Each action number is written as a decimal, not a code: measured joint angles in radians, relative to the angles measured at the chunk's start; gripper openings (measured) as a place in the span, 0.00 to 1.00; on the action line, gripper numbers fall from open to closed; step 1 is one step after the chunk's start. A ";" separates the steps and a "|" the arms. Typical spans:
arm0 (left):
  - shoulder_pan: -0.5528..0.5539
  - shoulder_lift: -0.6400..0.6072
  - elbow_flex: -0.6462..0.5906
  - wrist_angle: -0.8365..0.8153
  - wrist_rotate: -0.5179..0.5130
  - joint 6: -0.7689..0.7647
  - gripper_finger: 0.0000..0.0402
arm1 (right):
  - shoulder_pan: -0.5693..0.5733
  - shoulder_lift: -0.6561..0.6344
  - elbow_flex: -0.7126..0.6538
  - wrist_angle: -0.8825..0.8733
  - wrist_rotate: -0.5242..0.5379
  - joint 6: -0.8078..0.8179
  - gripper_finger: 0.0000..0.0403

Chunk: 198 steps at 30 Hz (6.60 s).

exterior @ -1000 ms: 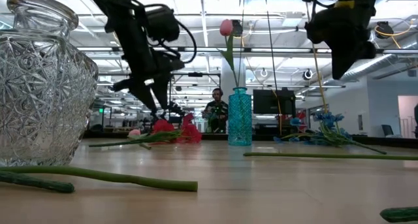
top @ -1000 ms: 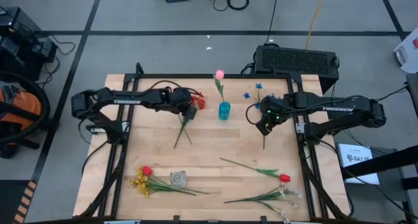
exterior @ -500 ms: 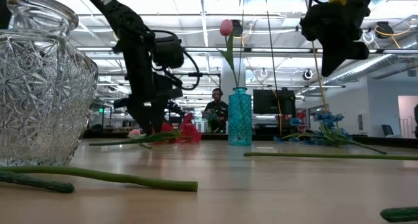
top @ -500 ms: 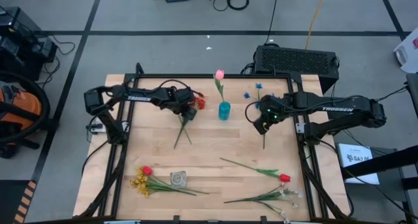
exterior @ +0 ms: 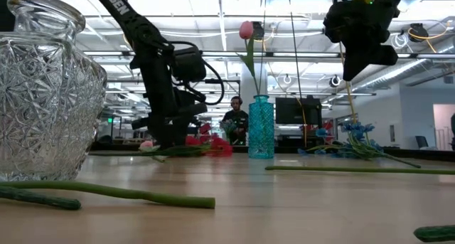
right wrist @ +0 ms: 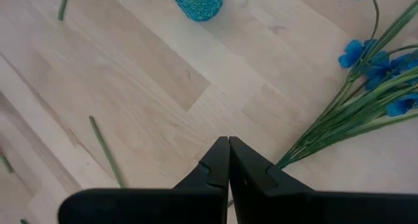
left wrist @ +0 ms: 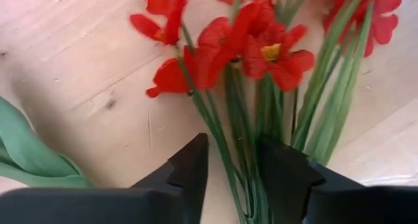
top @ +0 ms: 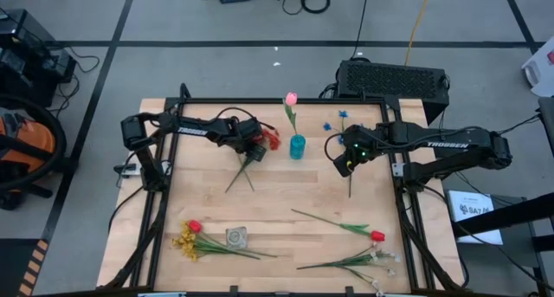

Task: Sort flowers into vase by color
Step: Put the red flowers into the transparent vase, then put the right red tulip into the transparent vase

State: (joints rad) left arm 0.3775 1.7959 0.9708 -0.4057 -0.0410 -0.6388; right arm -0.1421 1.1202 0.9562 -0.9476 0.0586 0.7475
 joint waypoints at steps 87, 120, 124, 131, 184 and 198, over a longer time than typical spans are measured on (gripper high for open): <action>-1.037 -0.727 -0.356 1.167 -0.544 0.608 0.00 | 0.000 0.000 0.000 0.095 0.051 0.158 0.00; -1.152 -0.554 -0.457 1.341 -0.802 0.539 0.04 | 0.002 0.000 0.000 0.099 0.067 0.095 0.00; -1.152 -0.554 -0.459 1.339 -0.748 0.539 0.10 | 0.002 0.000 0.000 0.099 0.068 0.101 0.00; -1.152 -0.554 -0.459 1.322 -0.660 0.539 0.13 | 0.001 0.000 0.000 0.108 0.071 0.105 0.00; -1.150 -0.638 -0.458 1.012 -0.565 0.199 0.53 | 0.001 0.000 0.000 0.112 0.068 0.164 0.00; -1.150 -0.845 -0.458 0.541 -0.461 -0.011 0.53 | 0.001 0.000 0.000 0.113 0.068 0.175 0.00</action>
State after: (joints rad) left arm -0.7727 0.9511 0.5125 0.1350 -0.5016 -0.6500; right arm -0.1410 1.1206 0.9558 -0.8349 0.1265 0.9227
